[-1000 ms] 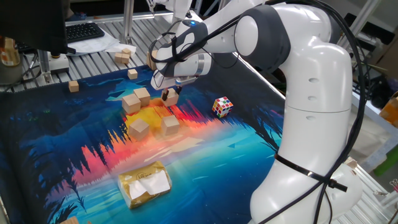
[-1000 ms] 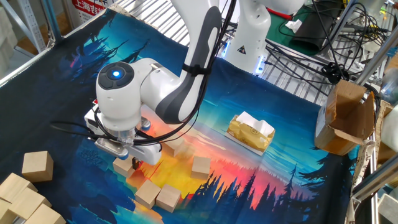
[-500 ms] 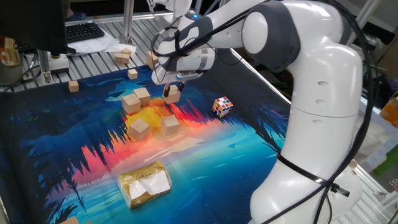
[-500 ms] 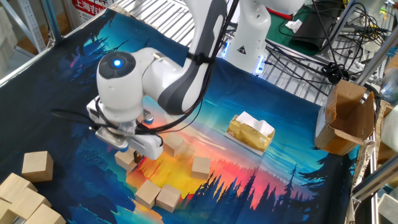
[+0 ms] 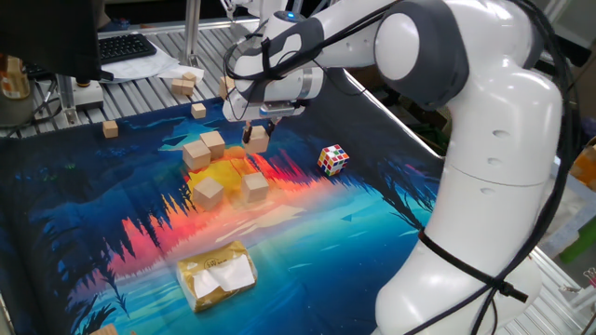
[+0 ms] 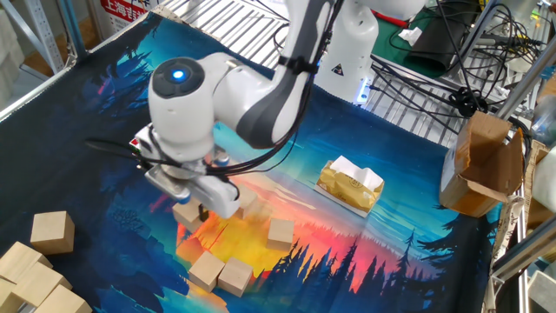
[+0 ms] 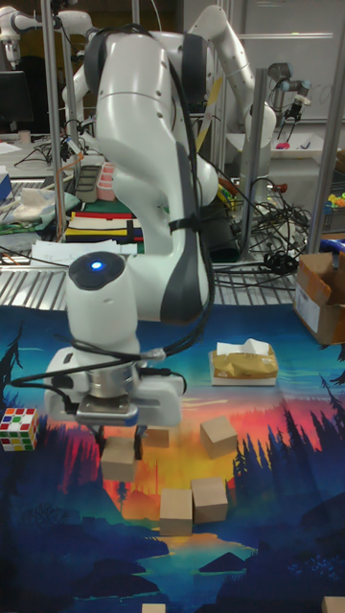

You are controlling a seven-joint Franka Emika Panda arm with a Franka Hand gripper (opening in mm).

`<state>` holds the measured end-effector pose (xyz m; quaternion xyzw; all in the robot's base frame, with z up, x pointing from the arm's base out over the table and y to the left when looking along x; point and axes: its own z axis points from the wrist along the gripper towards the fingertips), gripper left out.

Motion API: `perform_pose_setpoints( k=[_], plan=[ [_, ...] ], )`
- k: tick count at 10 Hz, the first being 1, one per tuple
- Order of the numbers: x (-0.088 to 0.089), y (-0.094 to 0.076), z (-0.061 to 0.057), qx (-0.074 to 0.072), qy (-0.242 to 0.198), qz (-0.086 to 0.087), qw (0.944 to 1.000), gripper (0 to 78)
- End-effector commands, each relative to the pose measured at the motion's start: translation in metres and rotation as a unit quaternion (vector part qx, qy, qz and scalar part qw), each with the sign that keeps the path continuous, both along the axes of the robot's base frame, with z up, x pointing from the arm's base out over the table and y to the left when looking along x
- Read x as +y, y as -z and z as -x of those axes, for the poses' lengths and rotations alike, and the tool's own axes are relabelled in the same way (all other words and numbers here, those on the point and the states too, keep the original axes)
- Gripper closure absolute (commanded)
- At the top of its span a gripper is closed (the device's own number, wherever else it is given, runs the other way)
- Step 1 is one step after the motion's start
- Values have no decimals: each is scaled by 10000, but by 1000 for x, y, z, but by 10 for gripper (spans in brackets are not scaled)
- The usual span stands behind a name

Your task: Stack the blocks in a vertical line of five

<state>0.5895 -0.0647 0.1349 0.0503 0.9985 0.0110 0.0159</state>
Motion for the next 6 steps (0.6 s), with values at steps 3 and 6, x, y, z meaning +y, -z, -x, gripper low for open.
perform_pose_setpoints(
  k=[3, 6],
  plan=[
    [33, -16, 26, 82, 11, -1, 10000, 764],
    [48, -22, 44, 140, -15, 2, 9999, 764]
  ],
)
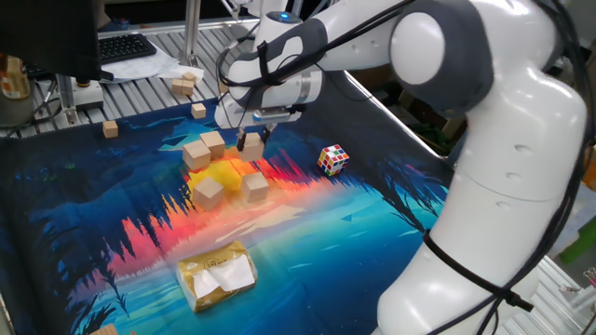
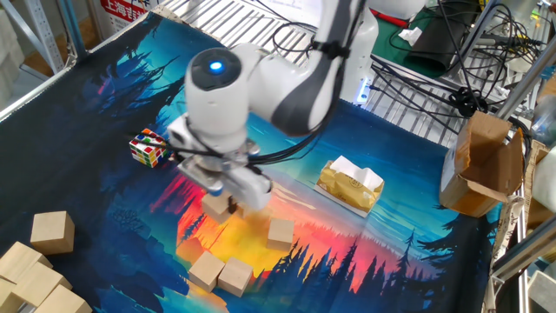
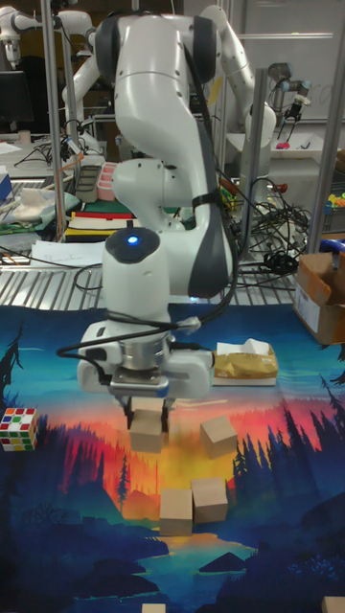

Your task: Stack the blocks in a vertical line of five

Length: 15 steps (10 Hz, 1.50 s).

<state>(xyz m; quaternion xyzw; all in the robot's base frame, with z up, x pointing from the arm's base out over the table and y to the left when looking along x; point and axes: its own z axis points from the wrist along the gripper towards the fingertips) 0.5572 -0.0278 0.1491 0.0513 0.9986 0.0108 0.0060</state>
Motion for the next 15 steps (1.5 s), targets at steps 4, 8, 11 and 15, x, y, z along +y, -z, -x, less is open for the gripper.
perform_pose_setpoints(
  k=[4, 8, 11, 15],
  plan=[
    [20, -12, 27, 39, -246, 46, 9997, 764],
    [25, -15, 35, 96, -347, 54, 9993, 764],
    [25, -14, 35, 118, -324, 49, 9994, 764],
    [25, -14, 35, 133, -260, 30, 9996, 764]
  ],
)
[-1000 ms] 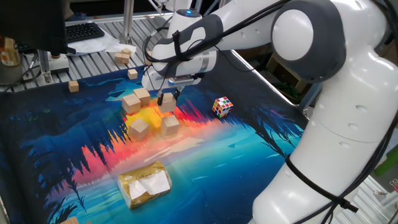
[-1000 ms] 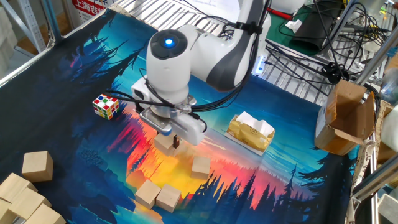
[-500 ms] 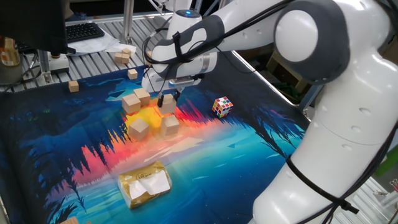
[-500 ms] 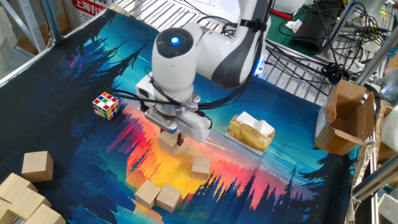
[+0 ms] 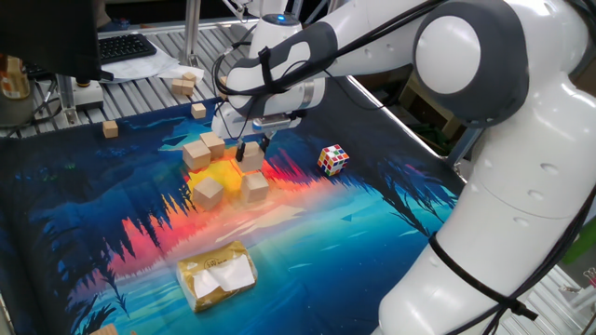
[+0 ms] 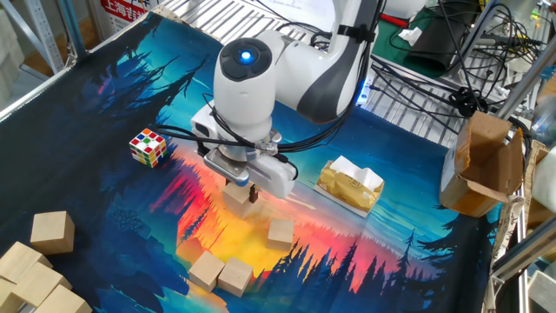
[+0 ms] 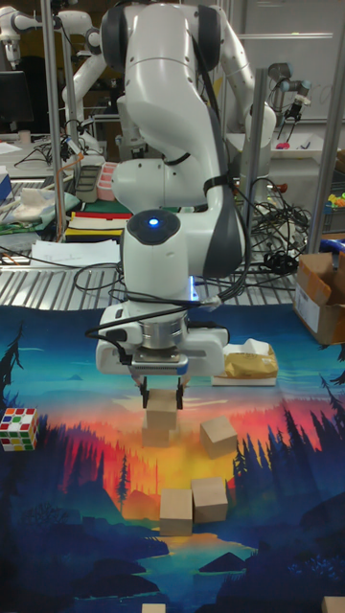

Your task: Stack the blocks in a vertical line of five

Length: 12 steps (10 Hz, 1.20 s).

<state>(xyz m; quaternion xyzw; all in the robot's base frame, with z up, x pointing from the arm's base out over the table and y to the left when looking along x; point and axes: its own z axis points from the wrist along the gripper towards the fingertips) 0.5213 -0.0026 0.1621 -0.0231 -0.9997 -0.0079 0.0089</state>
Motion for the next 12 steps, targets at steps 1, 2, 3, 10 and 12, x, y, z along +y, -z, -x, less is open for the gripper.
perform_pose_setpoints(
  k=[1, 2, 3, 10, 12],
  plan=[
    [0, -1, -1, -6, 47, 29, 10000, 764],
    [0, -1, -1, -5, 55, 44, 10000, 764],
    [0, -1, -1, -5, 120, 46, 9999, 764],
    [0, -1, -1, 69, 178, 122, 9997, 764],
    [0, 1, 4, 76, 156, 114, 9998, 764]
  ],
)
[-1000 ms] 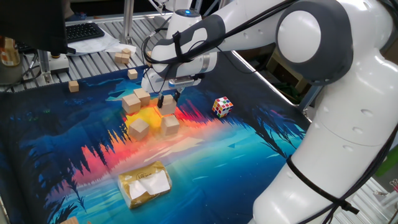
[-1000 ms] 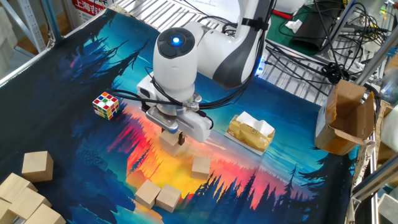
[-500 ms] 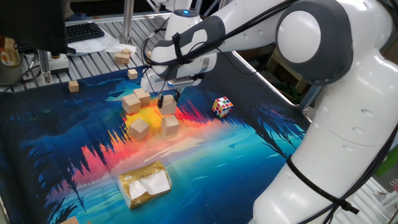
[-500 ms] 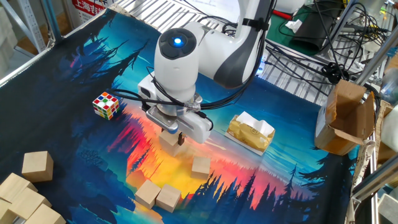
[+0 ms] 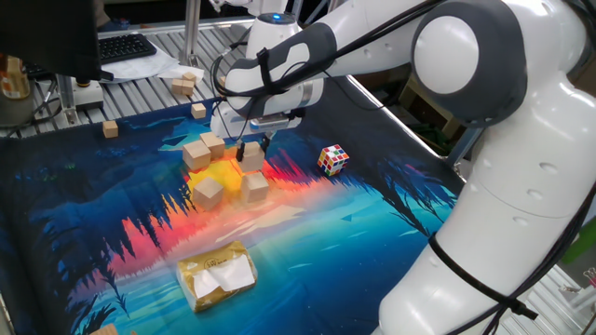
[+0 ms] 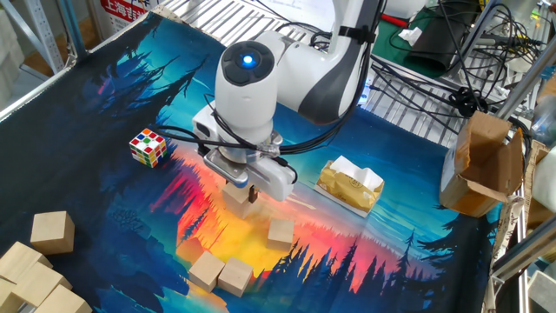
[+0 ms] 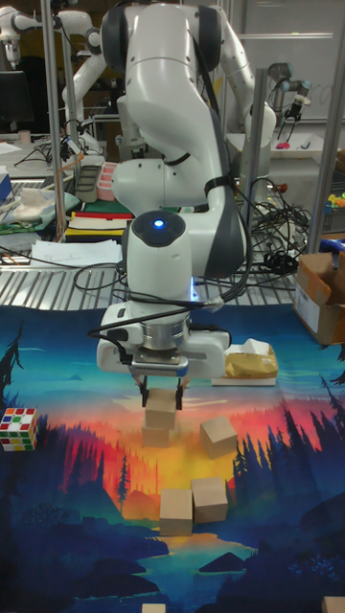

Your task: Stack the blocks in a vertical line of five

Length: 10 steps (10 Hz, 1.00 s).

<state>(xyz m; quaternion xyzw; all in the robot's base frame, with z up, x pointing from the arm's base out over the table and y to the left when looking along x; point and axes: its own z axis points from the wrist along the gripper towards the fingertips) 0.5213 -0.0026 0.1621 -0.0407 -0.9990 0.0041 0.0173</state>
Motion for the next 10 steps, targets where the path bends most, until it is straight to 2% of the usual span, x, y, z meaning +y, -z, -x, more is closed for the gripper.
perform_pose_setpoints(
  k=[1, 4, 10],
  plan=[
    [0, 3, 9, -14, -38, -6, 10000, 764],
    [-2, 6, 19, -18, -117, -2, 9999, 764],
    [-19, 16, 25, -43, -144, -62, 9999, 764]
  ],
)
